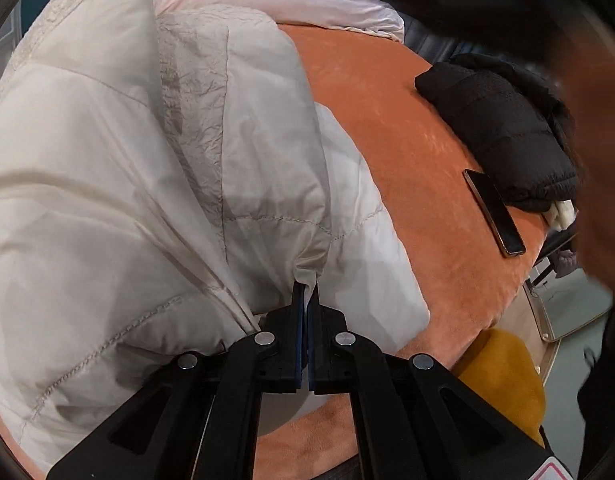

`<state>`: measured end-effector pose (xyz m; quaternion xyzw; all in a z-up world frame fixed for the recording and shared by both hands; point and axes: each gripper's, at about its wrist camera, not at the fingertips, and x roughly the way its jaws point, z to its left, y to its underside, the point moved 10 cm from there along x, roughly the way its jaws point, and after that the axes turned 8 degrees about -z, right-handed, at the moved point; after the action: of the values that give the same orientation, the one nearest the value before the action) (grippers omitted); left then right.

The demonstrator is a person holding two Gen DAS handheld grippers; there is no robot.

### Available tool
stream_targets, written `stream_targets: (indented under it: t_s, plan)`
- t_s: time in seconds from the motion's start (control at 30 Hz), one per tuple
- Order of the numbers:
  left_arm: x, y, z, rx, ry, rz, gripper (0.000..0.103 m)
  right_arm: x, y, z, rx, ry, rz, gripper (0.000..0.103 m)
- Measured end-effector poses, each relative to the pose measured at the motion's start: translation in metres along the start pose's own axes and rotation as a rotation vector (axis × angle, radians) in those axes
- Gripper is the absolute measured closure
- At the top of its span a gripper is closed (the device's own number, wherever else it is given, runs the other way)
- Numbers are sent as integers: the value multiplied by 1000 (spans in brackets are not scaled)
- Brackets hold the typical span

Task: Fold large clothes

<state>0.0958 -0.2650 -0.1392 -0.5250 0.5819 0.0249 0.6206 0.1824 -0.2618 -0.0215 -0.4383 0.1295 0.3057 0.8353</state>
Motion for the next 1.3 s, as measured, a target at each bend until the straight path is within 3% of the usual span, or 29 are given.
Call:
stream_targets:
  t_s: [0.07, 0.13, 0.17, 0.2, 0.23, 0.3, 0.47, 0.6, 0.7, 0.83, 0.97, 1.07, 1.13, 1.3]
  plan:
    - [0, -1, -5, -1, -1, -7, 103, 31, 0, 15, 3, -63, 94, 48]
    - [-11, -1, -2, -39, 22, -22, 103, 67, 6, 25, -33, -42, 186, 48]
    - [-15, -1, -2, -40, 24, -27, 103, 79, 10, 27, -53, -23, 218, 52]
    - [-24, -2, -2, -31, 27, -44, 103, 89, 17, 31, -82, -22, 258, 71]
    - [-33, -2, -3, -21, 36, -61, 103, 92, 20, 36, -103, -45, 272, 78]
    - [-62, -2, -4, 3, 59, -98, 101, 84, 18, 40, -119, -50, 240, 92]
    - [-141, -17, 4, -26, 115, -221, 100, 27, -1, 23, -76, -28, 52, 97]
    - [-168, -48, 31, -77, 58, -323, 94, -16, 10, -30, 69, 41, -68, 97]
    - [-154, -74, 52, -84, -25, -335, 93, -33, 26, -81, 214, 82, -116, 97]
    - [-118, -98, 56, -106, -57, -298, 93, -36, 50, -118, 308, 108, -142, 97]
    - [-76, -105, 49, -110, -63, -240, 88, -23, 67, -132, 366, 99, -152, 95]
    - [-44, -104, 52, -97, -121, -203, 79, -21, 81, -150, 412, 72, -163, 94]
    - [-28, -100, 59, -86, -162, -194, 78, -17, 85, -153, 427, 66, -166, 95]
    - [-10, -97, 54, 41, -266, -204, 65, -19, 77, -157, 447, 62, -167, 91]
